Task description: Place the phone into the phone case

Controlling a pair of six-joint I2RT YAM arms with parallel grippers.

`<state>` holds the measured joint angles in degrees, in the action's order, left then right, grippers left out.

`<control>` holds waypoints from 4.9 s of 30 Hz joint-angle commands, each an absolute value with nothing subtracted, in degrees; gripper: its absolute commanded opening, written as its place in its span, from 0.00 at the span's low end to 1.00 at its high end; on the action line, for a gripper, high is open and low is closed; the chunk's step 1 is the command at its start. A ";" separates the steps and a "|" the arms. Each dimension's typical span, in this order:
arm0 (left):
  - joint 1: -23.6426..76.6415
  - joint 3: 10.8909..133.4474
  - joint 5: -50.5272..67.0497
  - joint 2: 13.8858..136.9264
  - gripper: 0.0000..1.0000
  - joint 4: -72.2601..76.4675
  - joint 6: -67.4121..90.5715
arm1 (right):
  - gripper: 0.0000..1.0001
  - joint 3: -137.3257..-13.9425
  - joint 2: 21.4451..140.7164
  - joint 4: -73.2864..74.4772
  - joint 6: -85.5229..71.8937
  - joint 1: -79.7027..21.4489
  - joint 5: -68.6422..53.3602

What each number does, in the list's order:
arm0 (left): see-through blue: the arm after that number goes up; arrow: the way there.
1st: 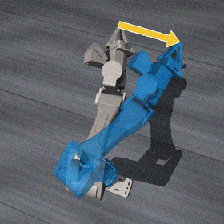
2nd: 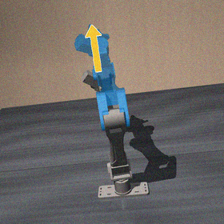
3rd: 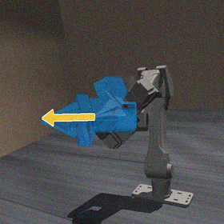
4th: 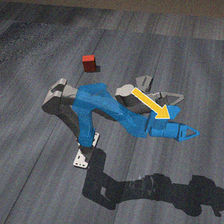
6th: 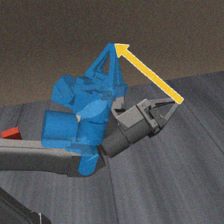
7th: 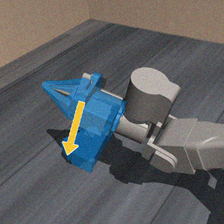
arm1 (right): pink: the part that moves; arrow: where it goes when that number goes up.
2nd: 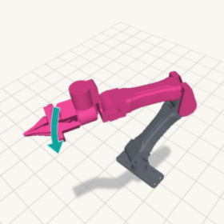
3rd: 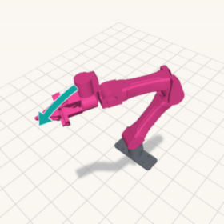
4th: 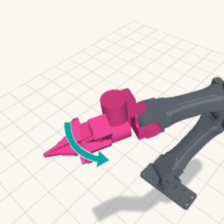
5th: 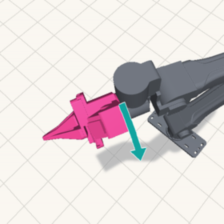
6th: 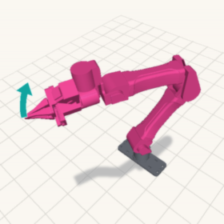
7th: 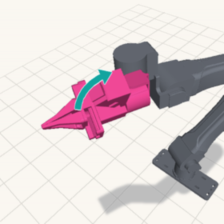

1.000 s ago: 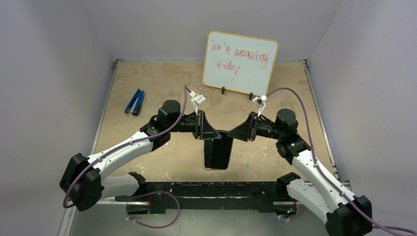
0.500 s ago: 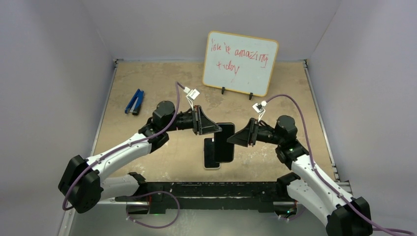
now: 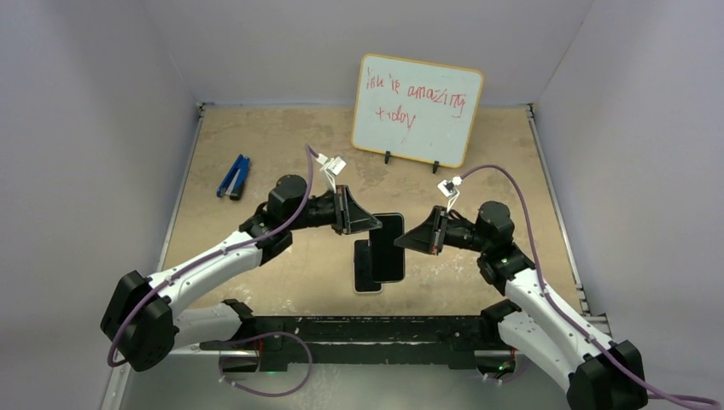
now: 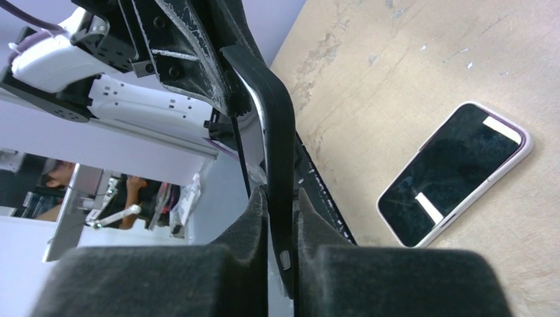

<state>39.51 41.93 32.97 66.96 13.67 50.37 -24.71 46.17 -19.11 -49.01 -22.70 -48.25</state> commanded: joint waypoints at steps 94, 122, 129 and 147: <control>28.56 39.25 54.91 69.61 0.09 30.77 61.53 | 0.08 -28.97 60.81 -37.22 -58.05 -29.63 -46.06; 30.71 21.46 33.52 61.05 0.72 42.61 86.16 | 0.00 -26.01 58.75 -44.23 -75.68 -29.62 -10.55; 35.04 22.31 28.97 66.80 0.68 47.44 87.76 | 0.00 -25.56 60.14 -45.54 -76.69 -29.71 -10.37; 38.52 21.97 23.20 70.98 0.37 49.13 88.98 | 0.00 -22.15 59.77 -46.34 -77.49 -29.83 -10.64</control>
